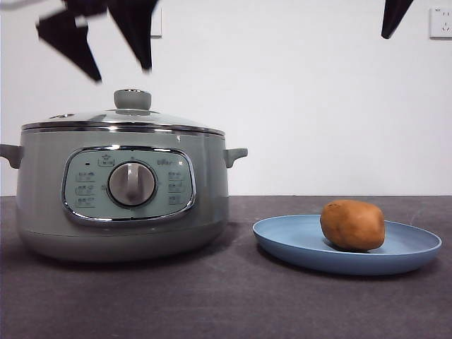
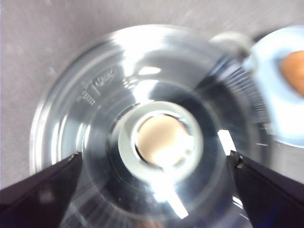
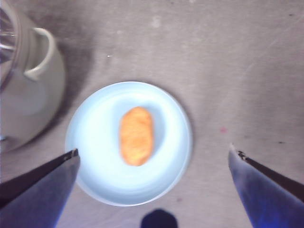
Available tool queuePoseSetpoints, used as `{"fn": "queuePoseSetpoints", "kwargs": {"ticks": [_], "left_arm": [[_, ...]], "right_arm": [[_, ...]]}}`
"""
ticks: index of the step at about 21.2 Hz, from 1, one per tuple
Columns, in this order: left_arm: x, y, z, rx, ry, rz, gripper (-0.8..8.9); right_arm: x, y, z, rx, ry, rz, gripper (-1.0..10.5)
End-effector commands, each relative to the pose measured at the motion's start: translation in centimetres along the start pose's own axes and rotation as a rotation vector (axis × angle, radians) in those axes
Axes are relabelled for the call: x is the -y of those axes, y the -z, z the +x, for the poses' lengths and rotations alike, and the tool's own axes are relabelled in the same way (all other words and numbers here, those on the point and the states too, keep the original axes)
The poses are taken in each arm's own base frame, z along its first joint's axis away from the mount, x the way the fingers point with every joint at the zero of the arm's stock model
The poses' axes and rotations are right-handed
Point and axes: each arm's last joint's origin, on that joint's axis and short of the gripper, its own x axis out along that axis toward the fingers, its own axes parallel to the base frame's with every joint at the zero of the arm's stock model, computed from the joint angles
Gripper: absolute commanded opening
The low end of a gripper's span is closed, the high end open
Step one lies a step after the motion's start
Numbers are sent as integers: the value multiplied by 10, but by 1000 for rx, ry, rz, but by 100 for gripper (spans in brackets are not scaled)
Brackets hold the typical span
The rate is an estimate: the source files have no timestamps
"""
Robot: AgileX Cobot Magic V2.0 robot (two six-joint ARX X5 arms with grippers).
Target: Take the potato out from the steamer,put the potato on the plate,close the lid
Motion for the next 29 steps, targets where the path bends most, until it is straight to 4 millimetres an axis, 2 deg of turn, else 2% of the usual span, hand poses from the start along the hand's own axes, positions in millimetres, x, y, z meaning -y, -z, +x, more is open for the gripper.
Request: {"fn": "queuePoseSetpoints", "kwargs": {"ticks": [1, 4, 6, 10, 11, 12, 13, 14, 29], "left_arm": [[6, -5, -37, 4, 69, 15, 543], [19, -6, -78, 60, 246, 79, 529], [27, -1, -97, 121, 352, 118, 529], [38, 3, -105, 139, 381, 163, 520], [37, 3, -105, 139, 379, 163, 423], [37, 3, -105, 140, 370, 171, 155], [38, 3, -104, 141, 355, 195, -28], [39, 3, -104, 140, 349, 198, -7], [39, 2, -104, 131, 340, 152, -3]], "right_arm": [[-4, 0, 0, -6, -135, 8, 535], [-12, 1, -2, -16, -419, -13, 536], [-17, 2, -4, -29, -583, -37, 535], [-21, 4, -5, -38, -652, -68, 500], [-21, 4, -5, -37, -652, -72, 370], [-21, 4, -5, -33, -652, -86, 130], [-21, 4, -5, -28, -653, -101, -35], [-21, 4, -5, -25, -653, -107, 1], [-20, 3, -5, -18, -651, -108, 0]]}}
